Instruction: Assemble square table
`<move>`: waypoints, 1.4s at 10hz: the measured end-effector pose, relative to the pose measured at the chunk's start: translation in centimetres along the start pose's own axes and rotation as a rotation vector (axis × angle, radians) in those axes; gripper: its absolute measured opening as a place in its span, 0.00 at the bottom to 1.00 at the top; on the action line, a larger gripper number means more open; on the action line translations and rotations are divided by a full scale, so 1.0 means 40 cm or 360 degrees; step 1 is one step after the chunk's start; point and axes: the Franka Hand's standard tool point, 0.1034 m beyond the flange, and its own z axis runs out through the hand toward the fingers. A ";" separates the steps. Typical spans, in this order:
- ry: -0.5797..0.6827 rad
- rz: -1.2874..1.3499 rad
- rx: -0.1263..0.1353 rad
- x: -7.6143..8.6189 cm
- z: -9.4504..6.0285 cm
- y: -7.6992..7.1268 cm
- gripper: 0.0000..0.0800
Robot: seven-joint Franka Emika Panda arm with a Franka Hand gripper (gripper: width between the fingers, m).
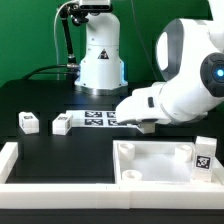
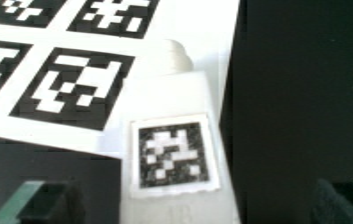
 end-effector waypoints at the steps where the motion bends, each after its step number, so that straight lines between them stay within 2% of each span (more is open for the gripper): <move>1: -0.0001 0.0001 0.0001 0.000 0.001 0.001 0.81; 2: -0.0001 0.0001 0.0002 0.000 0.001 0.002 0.81; 4: -0.0002 0.0003 0.0003 0.000 0.001 0.003 0.50; 5: -0.0002 0.0003 0.0004 0.000 0.001 0.003 0.50; 6: -0.0002 0.0004 0.0005 0.000 0.001 0.004 0.36; 11: -0.0002 0.0006 0.0007 0.000 0.000 0.007 0.36; 12: -0.0009 0.0002 0.0021 -0.007 -0.013 0.014 0.36; 13: -0.0020 0.0000 0.0082 -0.031 -0.089 0.047 0.36; 14: 0.0084 0.0040 0.0110 -0.034 -0.156 0.088 0.36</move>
Offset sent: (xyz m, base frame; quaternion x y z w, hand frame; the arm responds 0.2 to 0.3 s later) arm 0.0000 0.0000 0.0000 0.0000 0.0000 0.0000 1.0000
